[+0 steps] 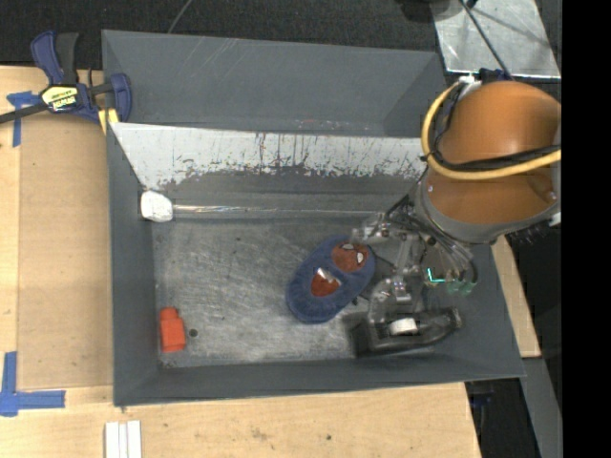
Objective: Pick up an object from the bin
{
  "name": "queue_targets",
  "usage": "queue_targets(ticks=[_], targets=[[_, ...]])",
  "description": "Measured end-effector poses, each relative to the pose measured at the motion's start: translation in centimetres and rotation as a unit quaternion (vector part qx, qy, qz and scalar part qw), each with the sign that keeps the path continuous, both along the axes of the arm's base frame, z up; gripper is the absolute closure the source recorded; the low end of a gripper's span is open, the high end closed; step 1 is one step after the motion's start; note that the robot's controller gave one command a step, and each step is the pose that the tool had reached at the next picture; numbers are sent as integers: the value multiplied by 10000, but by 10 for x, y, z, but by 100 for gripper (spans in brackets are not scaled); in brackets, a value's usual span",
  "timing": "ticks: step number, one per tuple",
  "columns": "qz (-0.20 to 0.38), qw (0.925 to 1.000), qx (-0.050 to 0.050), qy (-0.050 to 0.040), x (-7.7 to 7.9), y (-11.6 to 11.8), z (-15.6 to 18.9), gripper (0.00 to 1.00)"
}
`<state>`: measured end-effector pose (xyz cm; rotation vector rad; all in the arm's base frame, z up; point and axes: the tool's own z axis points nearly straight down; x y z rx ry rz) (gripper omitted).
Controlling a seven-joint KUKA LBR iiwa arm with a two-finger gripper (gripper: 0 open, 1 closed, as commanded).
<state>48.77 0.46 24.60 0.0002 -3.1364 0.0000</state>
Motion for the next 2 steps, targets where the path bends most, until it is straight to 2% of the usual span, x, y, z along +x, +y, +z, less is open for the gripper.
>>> queue_targets(ticks=[1,2], targets=[[206,9998,0,-21,37,-21,-149,0],[208,9998,-1,-66,39,-21,-143,100]])
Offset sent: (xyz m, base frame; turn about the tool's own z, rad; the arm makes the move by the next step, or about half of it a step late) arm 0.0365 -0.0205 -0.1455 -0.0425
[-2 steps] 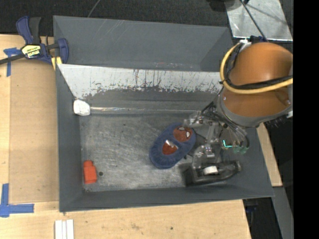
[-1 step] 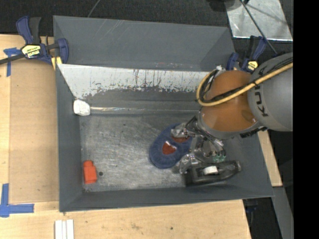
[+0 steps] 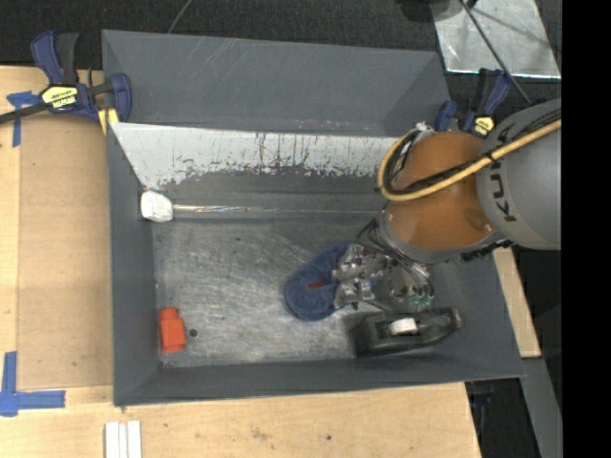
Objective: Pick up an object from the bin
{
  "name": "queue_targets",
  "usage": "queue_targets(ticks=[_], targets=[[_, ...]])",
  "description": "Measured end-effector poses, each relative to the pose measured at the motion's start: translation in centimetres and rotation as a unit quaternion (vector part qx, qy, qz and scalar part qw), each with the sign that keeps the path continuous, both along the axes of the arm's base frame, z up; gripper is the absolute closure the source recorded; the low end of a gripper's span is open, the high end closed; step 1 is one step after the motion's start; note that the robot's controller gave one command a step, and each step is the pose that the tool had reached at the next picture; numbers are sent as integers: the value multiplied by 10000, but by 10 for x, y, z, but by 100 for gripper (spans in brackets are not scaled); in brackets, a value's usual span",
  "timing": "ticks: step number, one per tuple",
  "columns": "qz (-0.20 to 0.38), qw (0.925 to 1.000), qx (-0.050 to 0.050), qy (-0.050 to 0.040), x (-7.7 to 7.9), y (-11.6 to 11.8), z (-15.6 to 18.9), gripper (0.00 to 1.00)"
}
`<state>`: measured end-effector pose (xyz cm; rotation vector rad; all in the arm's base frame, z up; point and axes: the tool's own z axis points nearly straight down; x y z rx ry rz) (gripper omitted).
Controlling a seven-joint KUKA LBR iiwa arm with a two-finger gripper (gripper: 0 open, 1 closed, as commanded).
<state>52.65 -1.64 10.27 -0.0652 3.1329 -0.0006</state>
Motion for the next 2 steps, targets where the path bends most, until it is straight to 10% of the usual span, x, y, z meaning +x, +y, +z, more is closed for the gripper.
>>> queue_targets(ticks=[1,2], targets=[[861,9962,-52,-119,-3,7,-12,100],[1701,9854,-18,-24,19,6,158,100]])
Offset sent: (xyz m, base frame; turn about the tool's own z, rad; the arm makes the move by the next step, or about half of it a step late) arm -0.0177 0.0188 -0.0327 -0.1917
